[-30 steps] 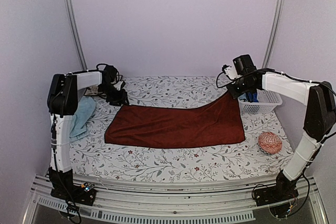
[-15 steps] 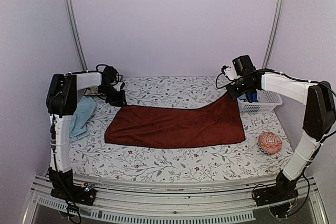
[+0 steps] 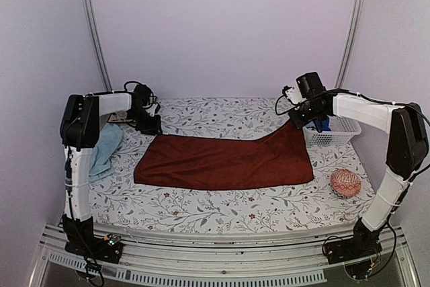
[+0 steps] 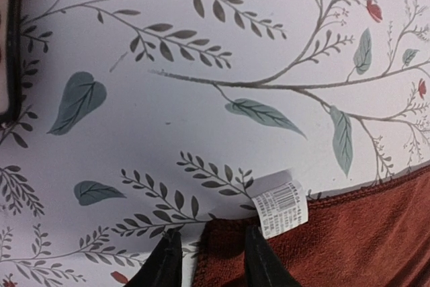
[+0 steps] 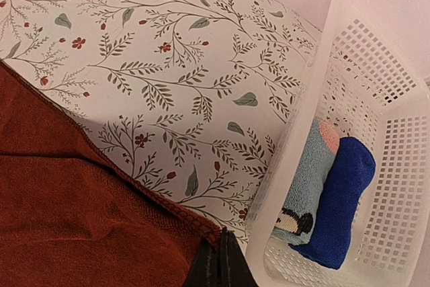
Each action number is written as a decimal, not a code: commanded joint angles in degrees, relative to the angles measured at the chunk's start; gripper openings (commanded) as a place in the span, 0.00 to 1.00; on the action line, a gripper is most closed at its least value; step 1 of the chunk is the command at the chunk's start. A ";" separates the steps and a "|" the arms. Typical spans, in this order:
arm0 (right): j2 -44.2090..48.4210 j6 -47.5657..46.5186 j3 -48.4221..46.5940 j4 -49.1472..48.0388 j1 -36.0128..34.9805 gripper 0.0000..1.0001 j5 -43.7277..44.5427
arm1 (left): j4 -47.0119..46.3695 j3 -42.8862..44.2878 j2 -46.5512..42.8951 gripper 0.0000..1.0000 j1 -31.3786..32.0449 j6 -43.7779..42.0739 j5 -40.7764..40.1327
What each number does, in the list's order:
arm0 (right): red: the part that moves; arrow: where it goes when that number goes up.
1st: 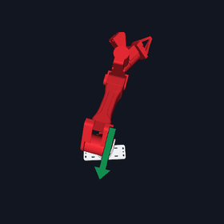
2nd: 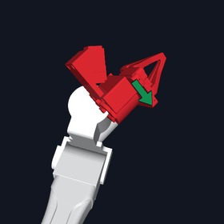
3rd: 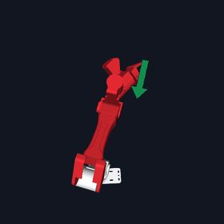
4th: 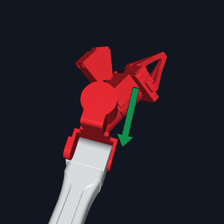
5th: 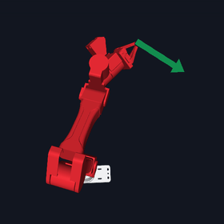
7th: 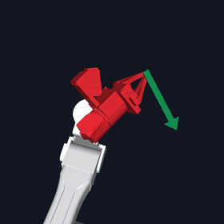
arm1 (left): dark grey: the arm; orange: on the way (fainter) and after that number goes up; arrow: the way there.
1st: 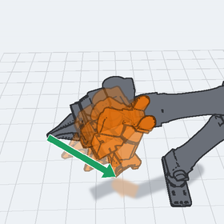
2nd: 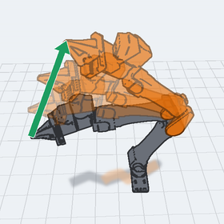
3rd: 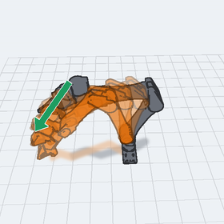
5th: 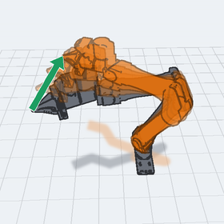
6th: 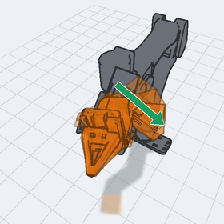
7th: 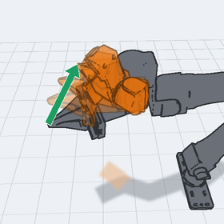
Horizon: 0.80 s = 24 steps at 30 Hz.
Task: Roll the towels
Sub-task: Pick up the towel from the center of the board.
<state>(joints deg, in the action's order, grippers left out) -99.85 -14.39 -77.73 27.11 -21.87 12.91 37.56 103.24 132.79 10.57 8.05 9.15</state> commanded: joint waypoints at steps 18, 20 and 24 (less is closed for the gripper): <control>-1.07 0.27 -1.63 0.51 -0.29 0.02 -1.64 | -2.50 -3.32 -0.54 0.00 1.69 -0.28 -4.40; -1.13 0.78 -1.63 0.24 -0.37 0.02 -2.53 | -4.87 -3.74 -2.05 0.00 1.69 -0.06 -6.98; -2.41 2.44 -2.66 -1.01 -0.68 0.02 -3.04 | -7.73 -2.90 -3.92 0.00 1.10 0.44 -12.14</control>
<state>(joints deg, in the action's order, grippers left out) -100.51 -13.89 -77.93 27.09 -21.89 11.16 33.21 100.51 131.83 11.94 7.55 3.70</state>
